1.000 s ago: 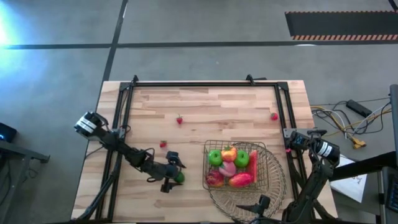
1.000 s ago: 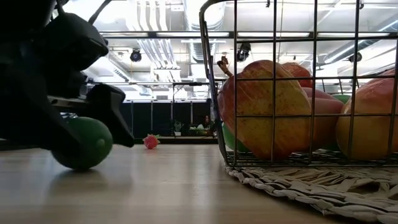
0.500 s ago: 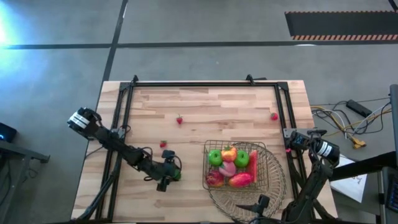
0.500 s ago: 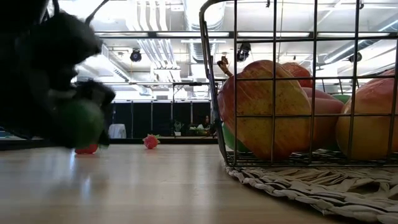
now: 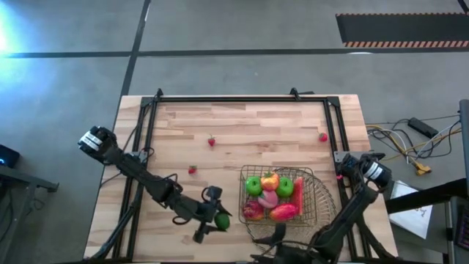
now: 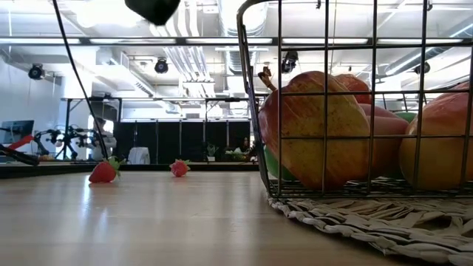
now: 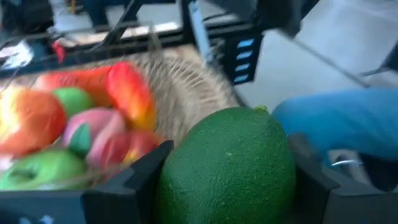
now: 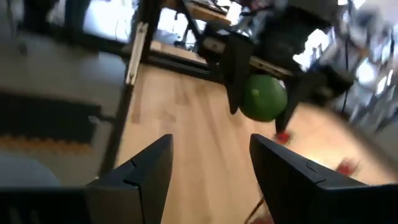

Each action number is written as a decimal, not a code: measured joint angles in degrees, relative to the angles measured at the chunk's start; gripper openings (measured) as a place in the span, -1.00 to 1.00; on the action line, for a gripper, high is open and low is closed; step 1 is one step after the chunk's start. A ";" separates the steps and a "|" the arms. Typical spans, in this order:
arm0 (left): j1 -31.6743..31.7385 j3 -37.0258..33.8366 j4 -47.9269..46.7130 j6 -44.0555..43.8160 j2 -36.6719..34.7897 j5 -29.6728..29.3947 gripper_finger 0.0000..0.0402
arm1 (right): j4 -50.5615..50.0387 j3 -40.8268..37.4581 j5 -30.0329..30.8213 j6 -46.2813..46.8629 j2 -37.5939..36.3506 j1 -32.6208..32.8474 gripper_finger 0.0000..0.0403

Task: Build produce basket
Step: Put the lime into the wire basket

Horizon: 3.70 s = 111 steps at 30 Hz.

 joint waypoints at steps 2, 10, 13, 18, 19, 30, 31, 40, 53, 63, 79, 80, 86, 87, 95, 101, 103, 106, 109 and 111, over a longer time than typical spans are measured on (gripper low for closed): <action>-0.04 1.46 -0.13 -0.13 0.00 1.47 0.08 | 0.25 0.87 -1.78 -8.90 0.00 -0.80 0.02; 0.02 3.07 -0.15 -1.66 0.04 3.23 0.15 | -0.96 4.50 -4.87 -32.35 0.00 -4.05 0.02; 0.09 2.75 -0.11 -2.22 0.04 3.23 0.15 | -4.02 5.98 -5.26 -35.14 0.00 -5.26 0.02; 0.35 2.64 -0.15 -3.17 0.07 3.21 0.16 | -8.58 7.67 -9.72 -33.91 0.00 -8.18 0.17; 0.37 2.64 -0.15 -3.17 0.07 3.21 0.16 | -8.85 7.68 -10.97 -33.66 0.00 -8.80 0.22; 1.39 2.61 -0.15 -4.61 0.07 3.21 0.17 | -8.80 7.63 -12.33 -49.23 0.00 -11.49 0.48; 1.47 2.61 -0.15 -4.61 0.07 3.22 0.17 | -8.75 7.63 -12.26 -50.63 0.00 -11.84 0.47; 1.62 2.61 -0.15 -4.61 0.07 3.27 0.17 | -8.98 7.63 -18.46 -54.10 0.00 -15.67 0.34; 1.88 2.53 -0.21 -4.61 0.07 3.46 0.17 | -9.37 7.60 -22.77 -58.27 2.04 -18.17 0.04; 1.06 4.48 -17.99 -0.57 -3.39 -0.70 0.17 | -10.11 7.56 -17.89 -41.08 5.62 -18.43 -0.44; -11.45 -1.67 -83.47 -71.25 -22.96 -23.35 0.17 | -13.61 9.21 -0.60 -25.33 4.55 -13.33 -0.44; -10.95 -2.98 -86.31 -75.64 -23.90 -22.38 0.17 | -13.56 9.67 0.43 -25.34 4.46 -12.70 -0.45; -2.39 -8.51 -90.60 -76.28 -27.33 -13.88 0.17 | -13.63 11.59 1.61 -24.00 4.33 -9.00 -0.46; -0.35 -8.72 -90.29 -73.22 -27.36 -12.52 0.17 | -13.58 11.76 1.63 -23.81 4.33 -8.48 -0.46; 19.76 -8.18 -90.25 -45.76 -24.44 -0.45 0.17 | -13.61 11.89 1.65 -23.95 4.33 -6.22 -0.47; 34.13 -8.25 -90.05 -35.62 -21.77 1.92 0.17 | -16.00 11.89 1.65 -23.37 4.33 -6.10 -0.49; 37.72 -8.48 -89.99 -34.23 -21.47 1.92 0.17 | -17.75 11.89 1.62 -21.82 4.33 -6.09 -0.50; 42.13 -9.45 -88.95 -32.59 -21.43 2.07 0.17 | -20.45 11.89 1.62 -18.66 4.33 -6.10 -0.50; 45.66 -10.85 -87.43 -31.16 -21.46 3.38 0.17 | -23.31 11.89 1.59 -14.44 4.33 -6.10 -0.50; 47.30 -11.66 -86.52 -30.83 -21.46 4.56 0.17 | -24.70 11.89 1.43 -12.29 4.33 -6.07 -0.50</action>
